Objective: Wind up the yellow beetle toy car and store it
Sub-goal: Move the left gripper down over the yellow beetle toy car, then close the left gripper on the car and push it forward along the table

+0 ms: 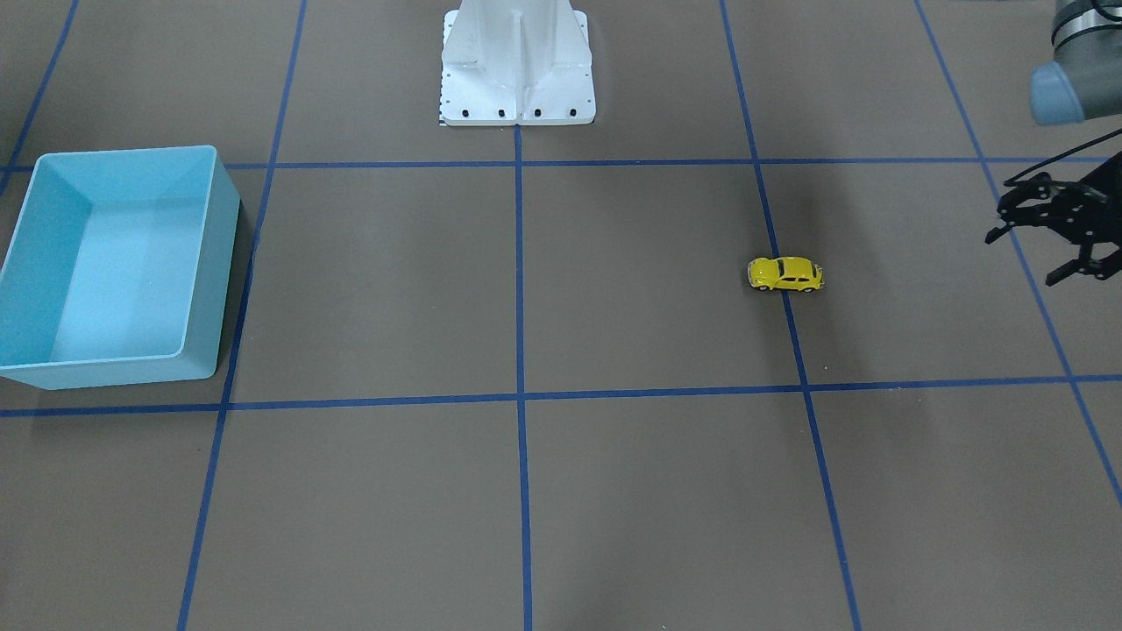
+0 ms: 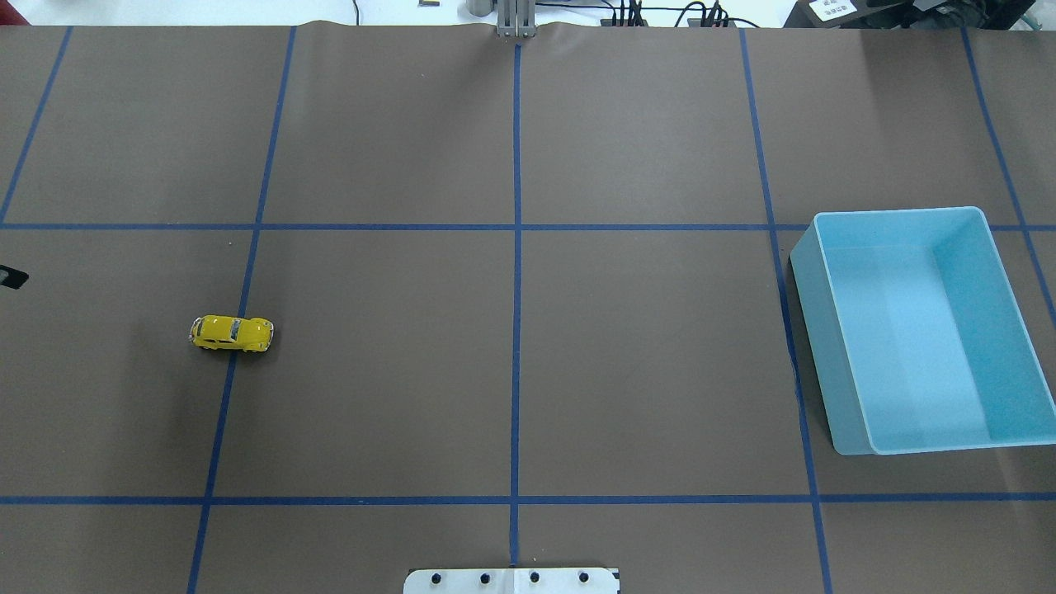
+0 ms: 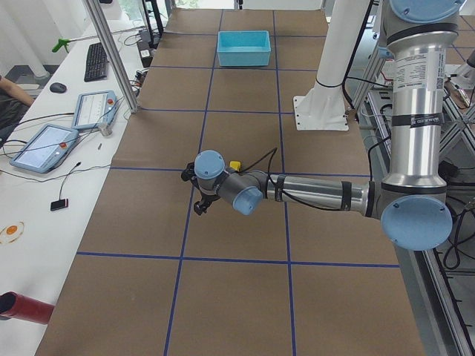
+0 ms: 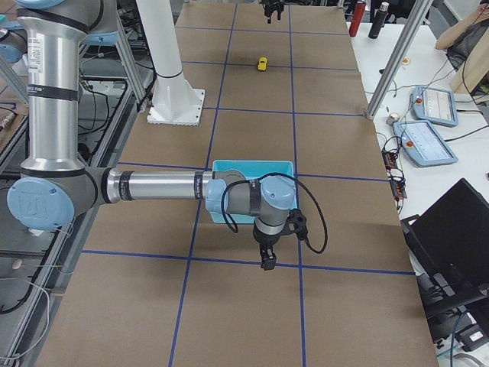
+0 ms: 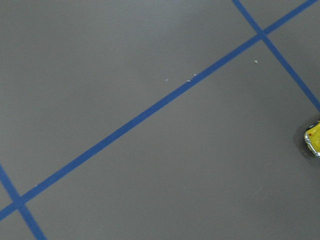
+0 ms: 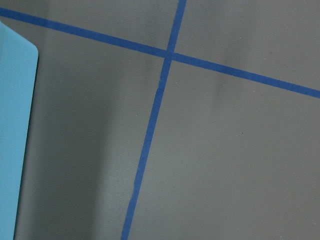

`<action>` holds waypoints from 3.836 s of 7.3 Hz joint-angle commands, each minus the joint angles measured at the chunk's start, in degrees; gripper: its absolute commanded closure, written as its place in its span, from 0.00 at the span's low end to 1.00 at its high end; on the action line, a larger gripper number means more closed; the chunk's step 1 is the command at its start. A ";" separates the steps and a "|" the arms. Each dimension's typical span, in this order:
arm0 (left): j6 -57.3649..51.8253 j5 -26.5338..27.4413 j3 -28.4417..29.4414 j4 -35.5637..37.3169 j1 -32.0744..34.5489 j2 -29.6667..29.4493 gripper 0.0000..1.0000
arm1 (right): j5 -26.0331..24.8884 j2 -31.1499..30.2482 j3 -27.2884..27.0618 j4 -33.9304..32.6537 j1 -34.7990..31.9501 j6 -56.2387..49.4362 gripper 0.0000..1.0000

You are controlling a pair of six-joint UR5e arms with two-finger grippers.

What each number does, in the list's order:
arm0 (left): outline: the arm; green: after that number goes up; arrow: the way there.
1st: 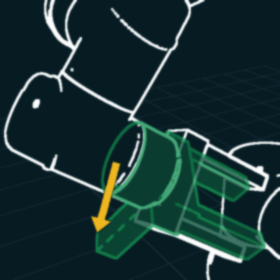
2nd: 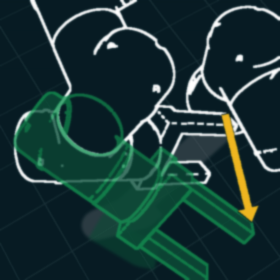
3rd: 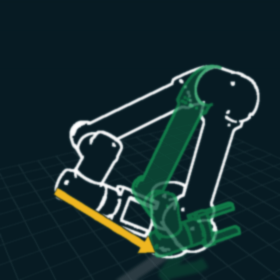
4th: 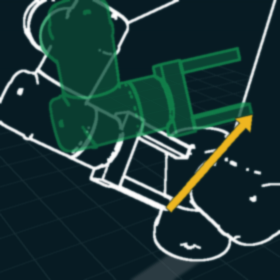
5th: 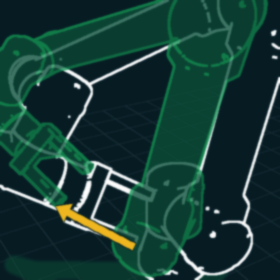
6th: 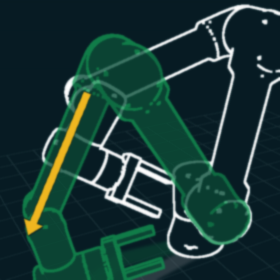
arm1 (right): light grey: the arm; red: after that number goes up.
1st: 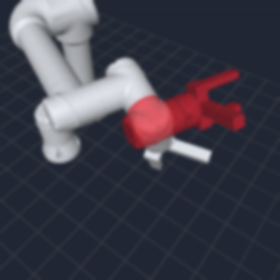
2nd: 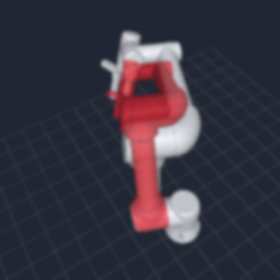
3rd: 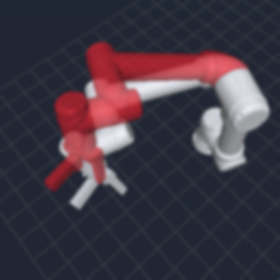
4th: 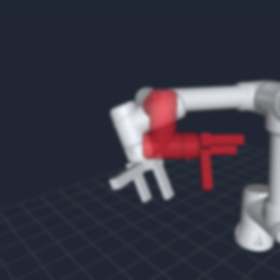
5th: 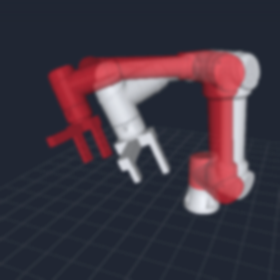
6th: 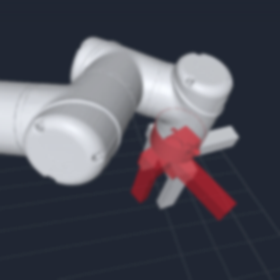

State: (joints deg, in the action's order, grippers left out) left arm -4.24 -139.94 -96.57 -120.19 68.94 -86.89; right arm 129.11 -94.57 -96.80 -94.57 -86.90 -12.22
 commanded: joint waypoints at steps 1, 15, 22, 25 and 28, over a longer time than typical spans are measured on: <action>-0.07 0.02 -3.18 5.62 -6.76 -0.12 0.00 | 0.00 -0.52 0.03 0.00 -0.20 0.00 0.01; -20.37 13.46 -3.81 -5.41 -24.73 -5.66 0.00 | 0.00 -1.84 -0.23 0.00 -0.64 0.00 0.01; -20.20 16.45 -0.55 -6.28 -26.66 -7.68 0.05 | 0.00 -2.28 -0.23 0.09 -0.64 0.00 0.01; -20.20 16.45 0.50 -6.28 -27.01 -7.95 0.23 | 0.00 -2.28 -0.23 0.09 -0.64 0.00 0.01; -20.37 16.37 0.24 -7.16 -27.01 -7.95 0.85 | 0.00 -2.28 -0.32 0.09 -0.64 0.00 0.01</action>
State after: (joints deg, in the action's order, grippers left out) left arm -24.59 -123.54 -96.18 -126.79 41.93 -94.83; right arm 129.11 -96.86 -97.09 -94.48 -87.54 -12.22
